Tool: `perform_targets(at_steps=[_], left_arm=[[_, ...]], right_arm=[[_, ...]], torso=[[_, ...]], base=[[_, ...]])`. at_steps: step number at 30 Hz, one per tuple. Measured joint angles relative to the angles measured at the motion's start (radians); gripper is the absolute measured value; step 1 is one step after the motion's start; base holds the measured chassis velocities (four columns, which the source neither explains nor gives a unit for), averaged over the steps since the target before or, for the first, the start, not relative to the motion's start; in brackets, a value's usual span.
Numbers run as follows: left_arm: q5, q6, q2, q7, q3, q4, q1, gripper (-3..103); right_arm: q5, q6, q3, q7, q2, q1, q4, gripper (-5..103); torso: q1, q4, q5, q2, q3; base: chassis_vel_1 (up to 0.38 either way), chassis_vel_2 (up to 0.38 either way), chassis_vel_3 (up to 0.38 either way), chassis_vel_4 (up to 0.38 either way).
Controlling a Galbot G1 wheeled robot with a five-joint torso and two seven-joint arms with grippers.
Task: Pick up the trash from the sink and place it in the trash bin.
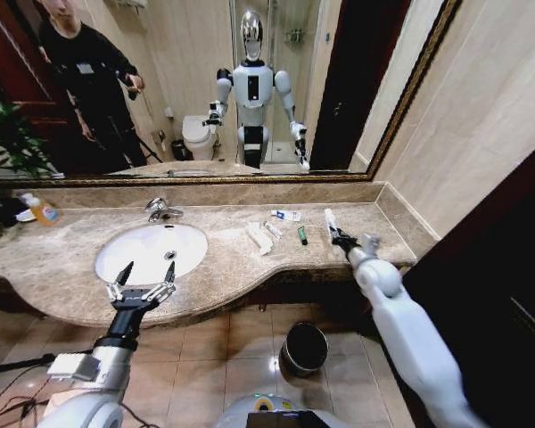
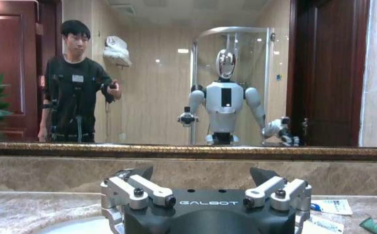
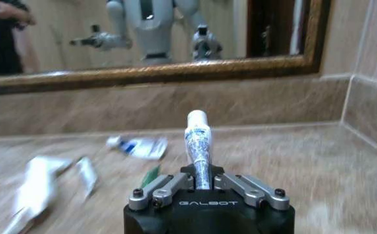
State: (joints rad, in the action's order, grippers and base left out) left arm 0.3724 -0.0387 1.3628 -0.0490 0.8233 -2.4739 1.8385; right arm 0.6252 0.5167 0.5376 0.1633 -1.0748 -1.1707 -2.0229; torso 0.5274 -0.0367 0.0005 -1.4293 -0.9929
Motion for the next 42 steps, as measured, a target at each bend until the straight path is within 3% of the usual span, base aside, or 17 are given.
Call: perform_targets(at_steps=[5, 9, 18, 22, 25, 26, 29, 42], left_arm=[[0.000, 0.000, 0.000, 0.000, 0.000, 0.000, 0.000, 100], [0.000, 0.000, 0.000, 0.000, 0.000, 0.000, 0.000, 100], [0.000, 0.000, 0.000, 0.000, 0.000, 0.000, 0.000, 100], [0.000, 0.000, 0.000, 0.000, 0.000, 0.000, 0.000, 100], [0.000, 0.000, 0.000, 0.000, 0.000, 0.000, 0.000, 100], [0.000, 0.000, 0.000, 0.000, 0.000, 0.000, 0.000, 100], [0.000, 0.000, 0.000, 0.000, 0.000, 0.000, 0.000, 100], [0.000, 0.000, 0.000, 0.000, 0.000, 0.000, 0.000, 100]], right_arm=[[-0.002, -0.034, 0.028, -0.016, -0.034, -0.203, -0.106, 12], [-0.071, -0.077, 0.035, -0.073, -0.108, -0.330, -0.154, 12], [-0.168, -0.151, 0.032, -0.158, -0.180, -0.440, -0.157, 12], [-0.214, -0.219, 0.035, -0.237, -0.201, -0.487, -0.114, 12], [-0.260, -0.306, 0.042, -0.347, -0.220, -0.507, -0.032, 12], [-0.260, -0.306, 0.042, -0.347, -0.220, -0.507, -0.032, 12], [-0.314, -0.418, 0.051, -0.442, -0.246, -0.497, 0.102, 12], [-0.442, -0.574, 0.046, -0.478, -0.325, -0.374, 0.479, 12]], torso=[[0.000, 0.0000, -0.0003, 0.000, 0.000], [0.000, 0.0000, -0.0005, 0.000, 0.000], [0.000, -0.0001, -0.0007, 0.000, 0.000], [0.000, -0.0001, -0.0005, 0.000, 0.000], [0.000, -0.0001, -0.0006, 0.000, 0.000], [0.000, -0.0001, -0.0006, 0.000, 0.000], [0.000, -0.0001, -0.0005, 0.000, 0.000], [0.000, -0.0001, -0.0005, 0.000, 0.000]], base=[[0.000, 0.000, 0.000, 0.000], [0.000, 0.000, 0.000, 0.000], [0.000, 0.000, 0.000, 0.000], [0.000, 0.000, 0.000, 0.000], [0.000, 0.000, 0.000, 0.000], [0.000, 0.000, 0.000, 0.000], [0.000, 0.000, 0.000, 0.000], [0.000, 0.000, 0.000, 0.000]])
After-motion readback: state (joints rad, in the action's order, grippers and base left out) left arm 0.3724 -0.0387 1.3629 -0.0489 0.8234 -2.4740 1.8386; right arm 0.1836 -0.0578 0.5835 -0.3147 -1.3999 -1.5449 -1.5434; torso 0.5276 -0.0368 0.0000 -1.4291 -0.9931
